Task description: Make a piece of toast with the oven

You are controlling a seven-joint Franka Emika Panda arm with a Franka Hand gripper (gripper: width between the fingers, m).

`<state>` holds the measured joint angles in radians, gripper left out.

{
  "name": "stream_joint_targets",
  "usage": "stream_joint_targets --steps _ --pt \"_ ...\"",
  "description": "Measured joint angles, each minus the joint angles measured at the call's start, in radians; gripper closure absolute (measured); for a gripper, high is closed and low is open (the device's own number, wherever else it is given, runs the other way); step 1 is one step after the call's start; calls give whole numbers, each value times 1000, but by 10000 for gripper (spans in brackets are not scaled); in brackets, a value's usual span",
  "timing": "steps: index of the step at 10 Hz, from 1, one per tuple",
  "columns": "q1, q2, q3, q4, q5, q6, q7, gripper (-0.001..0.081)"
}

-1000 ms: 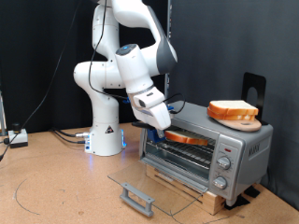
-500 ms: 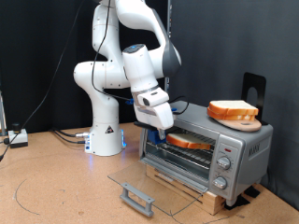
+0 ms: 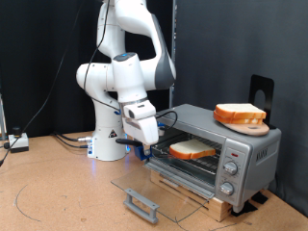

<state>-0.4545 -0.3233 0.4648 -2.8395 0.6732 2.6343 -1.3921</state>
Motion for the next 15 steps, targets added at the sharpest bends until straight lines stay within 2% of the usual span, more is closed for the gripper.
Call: stream_joint_targets --steps 2,5,7,10,15 --pt "-1 16 -27 15 30 -12 -46 349" --pt "0 13 -47 31 57 -74 -76 349" --pt "0 -6 -75 36 61 -125 -99 349" --pt "-1 -37 -110 42 62 -158 -112 349" --pt "2 -42 -106 41 65 -161 -105 349"
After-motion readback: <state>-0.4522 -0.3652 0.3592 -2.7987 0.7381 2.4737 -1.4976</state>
